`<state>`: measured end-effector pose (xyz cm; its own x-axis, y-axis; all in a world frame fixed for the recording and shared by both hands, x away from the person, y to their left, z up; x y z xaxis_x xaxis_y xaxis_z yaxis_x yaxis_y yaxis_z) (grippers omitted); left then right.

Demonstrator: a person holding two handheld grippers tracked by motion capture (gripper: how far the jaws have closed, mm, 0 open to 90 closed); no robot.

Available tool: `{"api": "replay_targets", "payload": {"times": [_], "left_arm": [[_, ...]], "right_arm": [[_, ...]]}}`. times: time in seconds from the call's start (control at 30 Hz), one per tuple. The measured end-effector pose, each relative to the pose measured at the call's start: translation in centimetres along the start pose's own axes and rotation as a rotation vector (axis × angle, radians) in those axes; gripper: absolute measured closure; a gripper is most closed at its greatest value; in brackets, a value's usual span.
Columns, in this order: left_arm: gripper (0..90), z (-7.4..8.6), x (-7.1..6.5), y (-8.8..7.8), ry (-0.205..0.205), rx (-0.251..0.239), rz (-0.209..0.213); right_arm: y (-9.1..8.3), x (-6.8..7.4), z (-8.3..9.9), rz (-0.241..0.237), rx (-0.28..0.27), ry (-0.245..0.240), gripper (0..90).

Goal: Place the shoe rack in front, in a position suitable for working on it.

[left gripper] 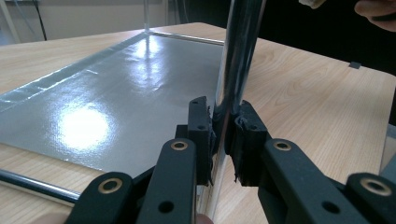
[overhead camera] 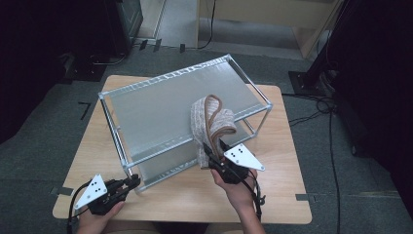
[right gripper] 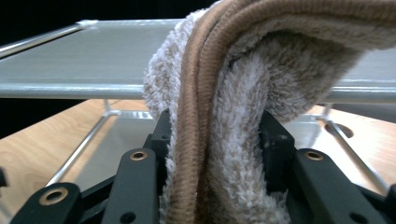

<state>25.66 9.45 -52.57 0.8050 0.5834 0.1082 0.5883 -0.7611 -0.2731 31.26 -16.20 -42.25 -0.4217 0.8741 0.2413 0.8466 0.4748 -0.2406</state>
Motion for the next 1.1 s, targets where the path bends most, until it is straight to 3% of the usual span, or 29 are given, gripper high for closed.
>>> {"api": "replay_targets", "payload": {"times": [0.1,0.2,0.33,0.4,0.43,0.47,0.5,0.6,0.67,0.73,0.8,0.87,0.9,0.97,1.0,1.03,1.1], "left_arm": [[80.4,0.0,0.0,-0.2,0.019,0.005,-0.004],[80.4,0.1,0.0,-0.4,0.021,0.005,-0.002],[80.3,0.2,0.0,-0.6,0.011,0.002,-0.001],[80.3,0.2,0.0,-0.7,0.011,0.002,0.001],[80.2,0.3,0.0,-0.7,0.012,0.003,0.003],[80.3,0.3,0.0,-0.7,0.012,0.003,0.003],[80.2,0.3,0.0,-0.7,0.011,0.005,0.006],[80.1,0.3,0.0,-0.7,0.005,0.005,0.011],[80.0,0.3,0.0,-0.8,0.003,0.005,0.014],[80.0,0.3,0.0,-0.8,0.002,0.007,0.018],[79.9,0.3,0.0,-0.7,0.003,0.007,0.021],[79.9,0.3,0.0,-0.7,0.003,0.009,0.023],[79.9,0.3,0.0,-0.7,0.005,0.01,0.025],[79.8,0.3,0.0,-0.6,-0.001,0.009,0.027],[79.8,0.3,0.0,-0.6,-0.001,0.009,0.027],[79.8,0.3,0.0,-0.5,-0.004,0.009,0.027],[79.8,0.3,0.0,-0.4,-0.008,0.006,0.026]], "right_arm": [[0.3,-0.9,-0.5,0.026,-0.007,-0.007,59.0],[0.5,-2.1,-0.9,0.054,-0.009,0.017,59.0],[0.7,-5.8,-2.4,0.156,-0.027,0.049,59.0],[0.7,-6.7,-2.7,0.178,-0.027,0.062,59.0],[0.7,-8.2,-3.3,0.218,-0.031,0.078,59.0],[0.7,-8.2,-3.3,0.218,-0.031,0.078,59.0],[0.6,-10.0,-3.7,0.268,-0.037,0.104,59.0],[0.2,-13.1,-4.1,0.36,-0.056,0.173,58.9],[0.0,-14.3,-4.1,0.38,-0.063,0.204,58.8],[-0.1,-14.4,-3.9,0.377,-0.055,0.209,58.8],[-0.1,-13.2,-3.5,0.334,-0.033,0.181,58.9],[0.0,-12.8,-3.4,0.321,-0.025,0.174,59.0],[0.0,-11.2,-3.0,0.279,-0.01,0.157,59.1],[0.2,-9.7,-2.7,0.235,0.004,0.156,59.1],[0.2,-9.7,-2.7,0.235,0.004,0.156,59.1],[0.3,-7.6,-2.4,0.183,0.013,0.14,59.1],[0.4,-6.8,-2.3,0.161,0.018,0.133,59.2]]}}
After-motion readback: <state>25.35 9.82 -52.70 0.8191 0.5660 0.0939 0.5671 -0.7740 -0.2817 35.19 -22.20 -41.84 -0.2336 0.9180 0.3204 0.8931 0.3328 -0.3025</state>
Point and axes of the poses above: each handheld gripper's, and its own axes: y roughly forward along the jaws, z roughly out of its underside, x roughly to its left, the point moved 10 cm from there along y, roughly forward along the jaws, and after that the axes turned 11 degrees about y, right-handed, at the moved point
